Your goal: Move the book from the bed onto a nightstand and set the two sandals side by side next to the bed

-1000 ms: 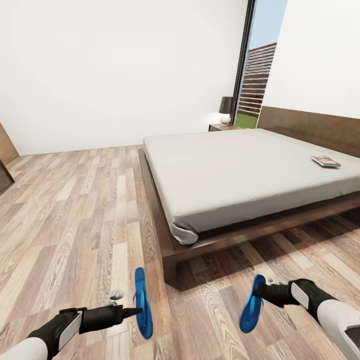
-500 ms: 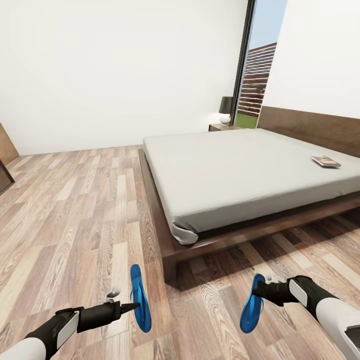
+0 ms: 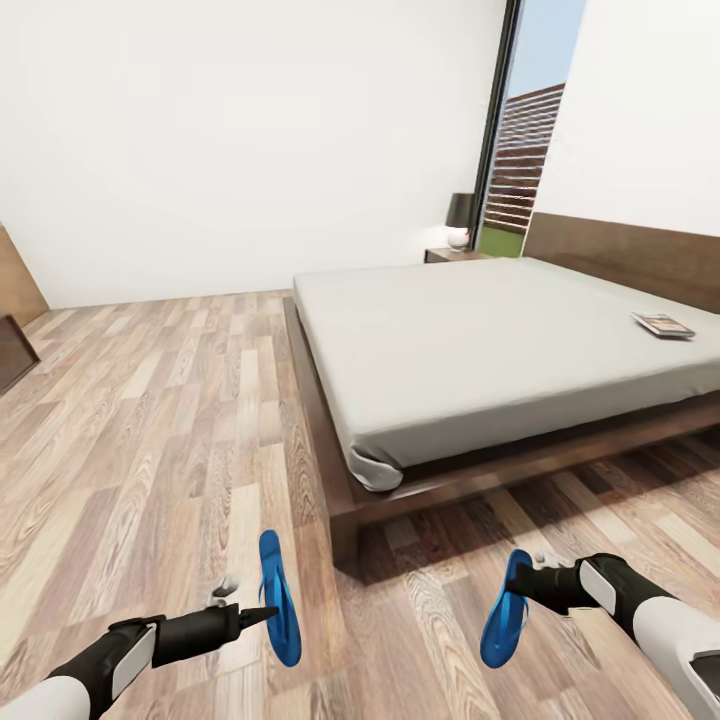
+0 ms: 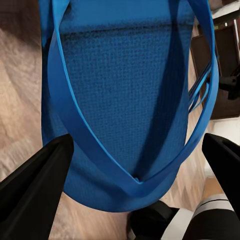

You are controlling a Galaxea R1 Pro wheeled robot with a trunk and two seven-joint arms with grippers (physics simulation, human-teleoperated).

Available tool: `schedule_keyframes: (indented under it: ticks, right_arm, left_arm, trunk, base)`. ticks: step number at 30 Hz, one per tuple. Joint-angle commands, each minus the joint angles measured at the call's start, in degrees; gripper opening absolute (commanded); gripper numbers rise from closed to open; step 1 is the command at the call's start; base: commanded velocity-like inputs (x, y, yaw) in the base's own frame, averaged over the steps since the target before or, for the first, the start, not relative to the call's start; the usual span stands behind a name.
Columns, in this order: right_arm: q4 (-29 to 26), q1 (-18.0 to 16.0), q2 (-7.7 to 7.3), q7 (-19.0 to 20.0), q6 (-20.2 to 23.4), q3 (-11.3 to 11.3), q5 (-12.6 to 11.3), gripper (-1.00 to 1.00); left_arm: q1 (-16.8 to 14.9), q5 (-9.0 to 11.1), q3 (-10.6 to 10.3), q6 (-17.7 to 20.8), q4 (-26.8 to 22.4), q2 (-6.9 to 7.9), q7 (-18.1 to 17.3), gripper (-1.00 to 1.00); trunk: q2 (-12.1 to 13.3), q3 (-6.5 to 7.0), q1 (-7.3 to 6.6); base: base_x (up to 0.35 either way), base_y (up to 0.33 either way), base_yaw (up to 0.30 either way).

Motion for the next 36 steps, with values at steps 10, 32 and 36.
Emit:
schedule_keyframes:
  ticks: [10,32,36]
  right_arm:
    - [0.0,0.0,-0.04,0.2,0.3,0.5,-0.2,-1.0]
    - [0.9,0.0,0.94,-12.0,2.8,3.3,-0.2,-1.0]
    - [-2.9,0.0,1.99,-17.0,10.0,3.7,-0.3,-1.0]
  left_arm:
    - [0.0,0.6,-0.3,0.6,0.3,0.06,0.0,-1.0]
    - [0.0,0.6,-0.3,0.4,0.5,-0.04,-0.1,-1.0]
    - [0.0,0.6,-0.3,0.4,0.5,-0.18,-0.1,-1.0]
  trunk:
    - [0.0,-0.26,0.0]
    - [0.0,-0.48,0.0]
    - [0.0,-0.48,0.0]
  base:
    - [0.134,0.0,0.212]
    - [0.053,0.0,0.098]
    - [0.0,0.0,0.0]
